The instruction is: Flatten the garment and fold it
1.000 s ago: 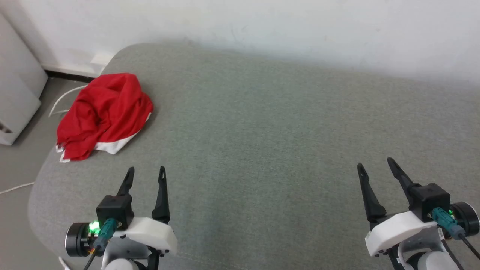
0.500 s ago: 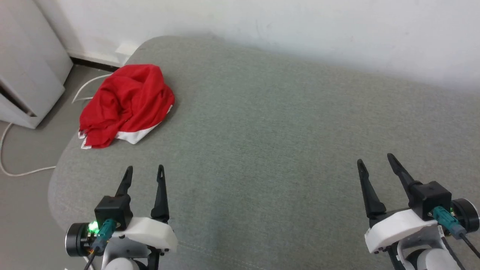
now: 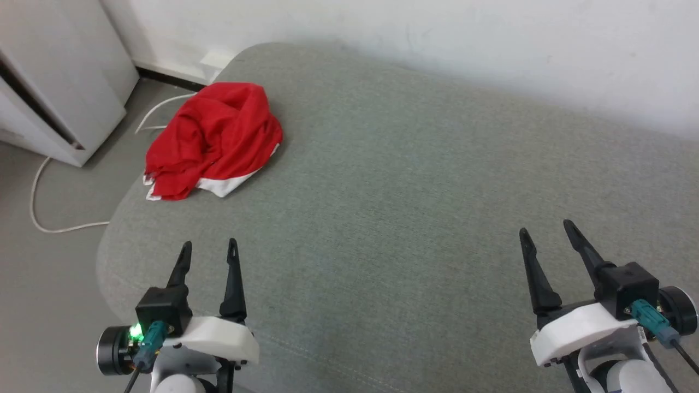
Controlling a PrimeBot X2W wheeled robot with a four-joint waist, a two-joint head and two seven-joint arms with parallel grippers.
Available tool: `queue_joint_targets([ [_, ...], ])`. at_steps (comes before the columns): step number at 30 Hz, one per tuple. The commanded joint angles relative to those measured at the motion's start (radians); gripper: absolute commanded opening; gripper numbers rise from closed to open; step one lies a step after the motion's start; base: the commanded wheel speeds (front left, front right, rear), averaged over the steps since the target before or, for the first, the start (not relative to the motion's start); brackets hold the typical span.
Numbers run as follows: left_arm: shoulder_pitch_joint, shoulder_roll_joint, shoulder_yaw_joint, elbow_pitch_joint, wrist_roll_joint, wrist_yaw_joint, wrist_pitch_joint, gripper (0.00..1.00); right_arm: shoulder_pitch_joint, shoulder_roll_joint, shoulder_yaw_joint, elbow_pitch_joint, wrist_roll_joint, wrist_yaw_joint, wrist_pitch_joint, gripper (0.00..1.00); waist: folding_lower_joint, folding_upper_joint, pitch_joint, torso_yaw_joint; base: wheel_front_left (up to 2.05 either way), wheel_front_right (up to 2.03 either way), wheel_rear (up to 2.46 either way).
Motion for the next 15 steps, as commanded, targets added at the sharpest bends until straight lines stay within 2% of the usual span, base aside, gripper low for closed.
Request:
queue_joint_targets([
  [1,-0.020,-0.001,-0.003,0.005,-0.006,0.008,-0.009,1.00,-0.015,0.002,0.002,0.000,0.002,-0.001,-0.012,1.00,0.0000,-0.0001,0.003,0.013,0.00,0.00,0.00],
  [15,-0.024,-0.001,-0.009,0.019,-0.027,0.027,-0.038,1.00,-0.022,0.002,0.001,-0.001,0.005,-0.002,-0.028,1.00,0.0000,-0.0001,0.010,0.089,0.00,0.00,0.00],
])
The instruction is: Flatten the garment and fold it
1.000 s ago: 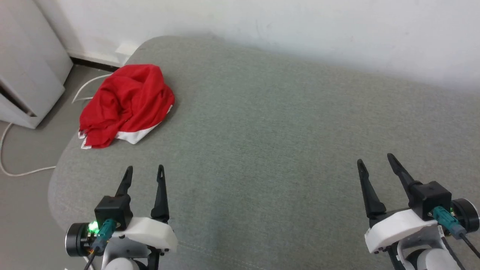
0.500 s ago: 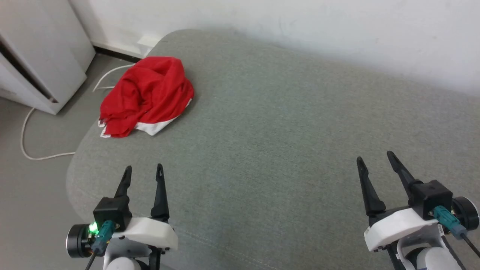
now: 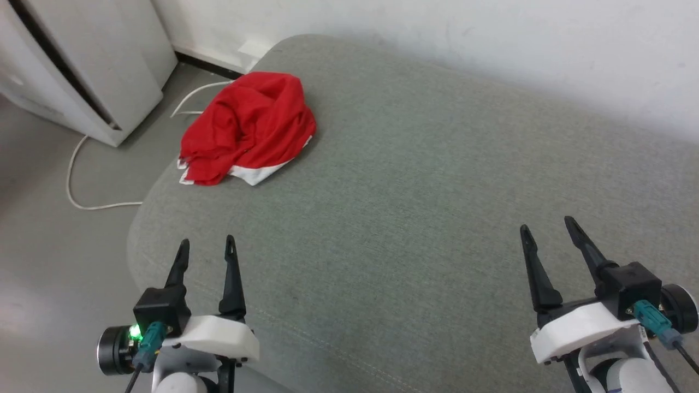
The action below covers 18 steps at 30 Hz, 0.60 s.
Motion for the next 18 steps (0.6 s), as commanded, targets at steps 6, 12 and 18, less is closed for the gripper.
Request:
queue_joint_targets([
  [6,-0.020,-0.002,-0.008,0.013,-0.014,0.015,-0.021,1.00,-0.023,0.002,0.002,0.003,0.007,-0.002,-0.013,1.00,0.0000,-0.0001,0.004,0.035,0.00,0.00,0.00],
  [12,-0.024,-0.002,-0.008,0.020,-0.020,0.020,-0.033,1.00,-0.025,0.003,0.001,0.006,0.010,-0.002,-0.023,1.00,0.0000,-0.0001,0.006,0.063,0.00,0.00,0.00],
  [18,-0.029,-0.002,-0.011,0.028,-0.027,0.026,-0.046,1.00,-0.028,0.003,-0.001,0.007,0.013,-0.002,-0.030,1.00,0.0000,-0.0001,0.011,0.093,0.00,0.00,0.00],
])
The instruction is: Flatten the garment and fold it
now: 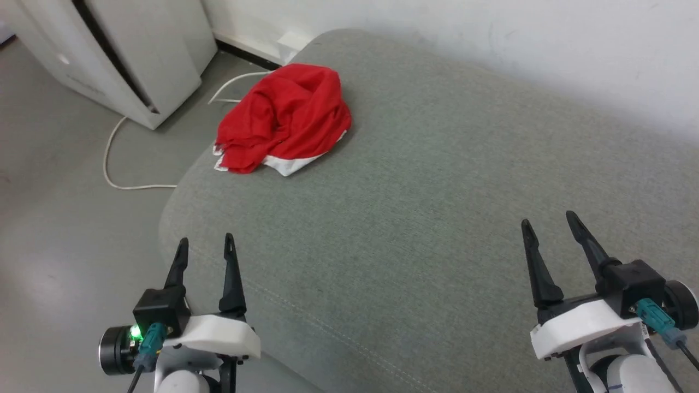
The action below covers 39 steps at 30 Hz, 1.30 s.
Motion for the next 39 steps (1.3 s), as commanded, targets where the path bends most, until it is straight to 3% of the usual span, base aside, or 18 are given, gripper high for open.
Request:
queue_joint_targets([
  [1,-0.019,-0.002,-0.003,0.006,-0.012,0.008,-0.011,1.00,-0.016,0.003,0.000,0.004,0.004,-0.002,-0.010,1.00,0.0000,0.0000,0.002,0.014,0.00,0.00,0.00],
  [18,-0.036,-0.002,-0.021,0.021,-0.045,0.027,-0.044,1.00,-0.015,0.003,-0.012,0.011,0.013,-0.002,-0.032,1.00,0.0000,0.0000,0.007,0.116,0.00,0.00,0.00],
  [23,-0.073,-0.002,-0.030,0.031,-0.083,0.007,-0.045,1.00,-0.006,0.003,-0.021,0.000,0.008,-0.002,-0.021,1.00,0.0000,0.0000,0.032,0.120,0.00,0.00,0.00],
  [29,-0.291,0.000,-0.047,0.152,-0.144,-0.077,-0.016,1.00,-0.047,0.003,-0.018,-0.060,-0.046,-0.002,0.021,1.00,0.0000,0.0000,0.169,0.069,0.00,0.00,0.00],
  [39,-0.750,0.050,-0.002,0.474,-0.263,-0.185,0.121,1.00,-0.164,-0.007,0.038,-0.146,-0.125,-0.002,0.077,1.00,0.0000,0.0000,0.468,-0.120,0.00,0.00,0.00],
])
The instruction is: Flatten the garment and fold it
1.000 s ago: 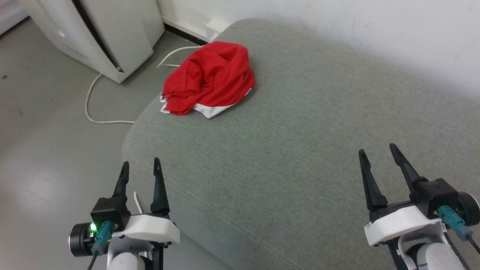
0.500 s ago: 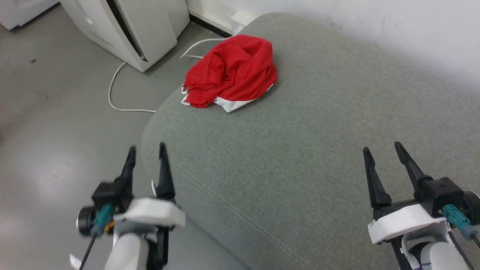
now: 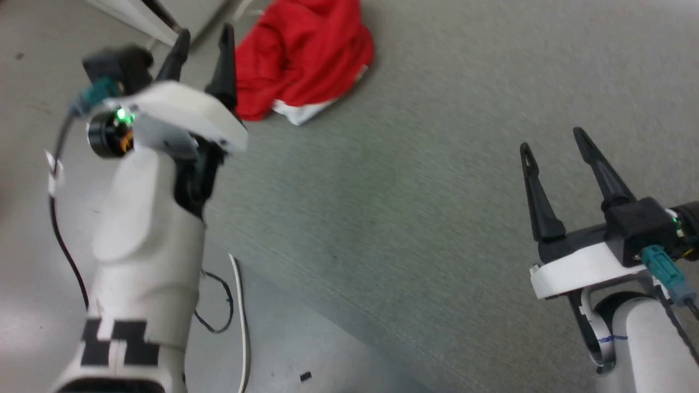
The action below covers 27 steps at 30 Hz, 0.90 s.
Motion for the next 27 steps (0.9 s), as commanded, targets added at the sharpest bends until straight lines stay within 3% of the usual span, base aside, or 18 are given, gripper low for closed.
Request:
queue_joint_targets([
  [1,-0.020,0.000,0.002,0.021,-0.016,-0.010,0.014,1.00,-0.011,-0.007,-0.003,-0.006,-0.007,-0.002,0.002,1.00,-0.0002,-0.0001,0.226,-0.197,0.00,0.00,0.00],
  [10,-0.176,0.075,0.029,0.254,-0.128,-0.045,0.267,1.00,-0.042,-0.010,0.003,-0.025,0.008,-0.002,-0.005,1.00,-0.0002,-0.0001,0.345,-0.318,0.00,0.00,0.00],
  [17,-0.196,0.130,0.070,0.355,-0.175,-0.013,0.378,1.00,-0.053,-0.004,0.012,0.005,0.025,-0.002,-0.041,1.00,-0.0002,-0.0001,0.343,-0.374,0.00,0.00,0.00],
  [18,-0.197,0.142,0.073,0.365,-0.178,-0.011,0.388,0.82,-0.055,-0.002,0.014,0.012,0.028,-0.002,-0.046,1.00,-0.0002,-0.0001,0.338,-0.380,0.00,0.00,0.00],
  [19,-0.199,0.152,0.071,0.370,-0.174,-0.007,0.391,0.28,-0.058,-0.002,0.015,0.018,0.031,-0.002,-0.052,1.00,-0.0002,-0.0001,0.330,-0.385,0.00,0.00,0.00],
  [20,-0.200,0.162,0.068,0.367,-0.165,-0.001,0.376,0.00,-0.060,-0.001,0.016,0.026,0.034,-0.002,-0.058,1.00,-0.0002,-0.0001,0.320,-0.389,0.00,0.00,0.00],
  [22,-0.201,0.192,0.065,0.357,-0.142,0.012,0.312,0.00,-0.062,0.001,0.020,0.043,0.040,-0.002,-0.069,1.00,-0.0002,-0.0001,0.296,-0.397,0.00,0.00,0.00],
  [27,-0.178,0.242,0.050,0.304,-0.048,0.105,0.049,0.00,-0.056,0.004,0.026,0.099,0.060,-0.002,-0.104,1.00,-0.0002,-0.0001,0.187,-0.410,0.00,0.00,0.00],
])
